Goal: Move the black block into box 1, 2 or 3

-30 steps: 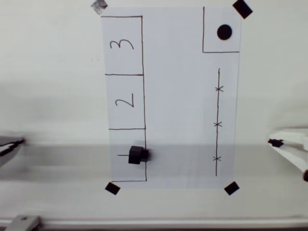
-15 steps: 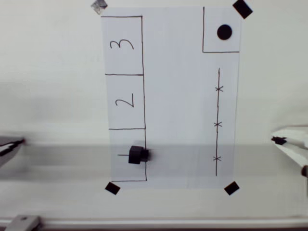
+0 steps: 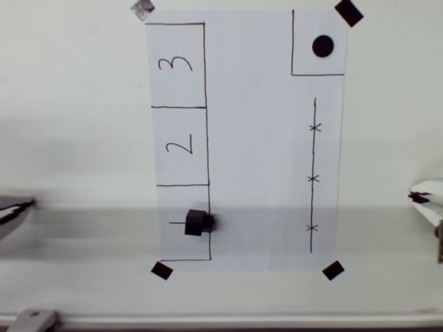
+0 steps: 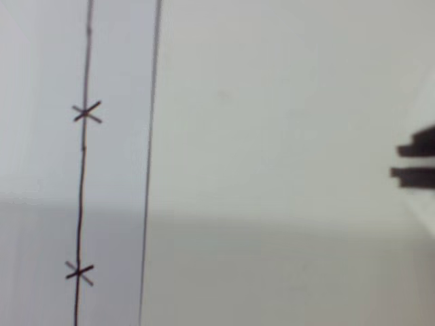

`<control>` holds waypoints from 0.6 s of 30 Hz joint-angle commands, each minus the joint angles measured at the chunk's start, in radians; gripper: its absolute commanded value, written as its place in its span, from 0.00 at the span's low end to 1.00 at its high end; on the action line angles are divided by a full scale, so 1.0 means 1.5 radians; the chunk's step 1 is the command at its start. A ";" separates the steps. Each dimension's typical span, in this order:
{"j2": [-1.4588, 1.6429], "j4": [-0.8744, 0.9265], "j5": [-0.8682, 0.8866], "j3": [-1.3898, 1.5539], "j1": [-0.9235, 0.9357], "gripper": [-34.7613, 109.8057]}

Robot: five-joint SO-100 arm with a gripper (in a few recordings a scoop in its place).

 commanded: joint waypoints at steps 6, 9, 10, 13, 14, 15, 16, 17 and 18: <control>0.010 0.019 0.038 0.007 0.001 0.24; 0.010 0.019 0.038 0.007 0.001 0.24; 0.010 0.019 0.038 0.007 0.001 0.24; 0.010 0.019 0.038 0.007 0.001 0.24; 0.010 0.019 0.038 0.007 0.001 0.24; 0.010 0.019 0.038 0.007 0.001 0.24; 0.010 0.019 0.038 0.007 0.001 0.24; 0.010 0.019 0.038 0.007 0.001 0.24; 0.010 0.019 0.038 0.007 0.001 0.24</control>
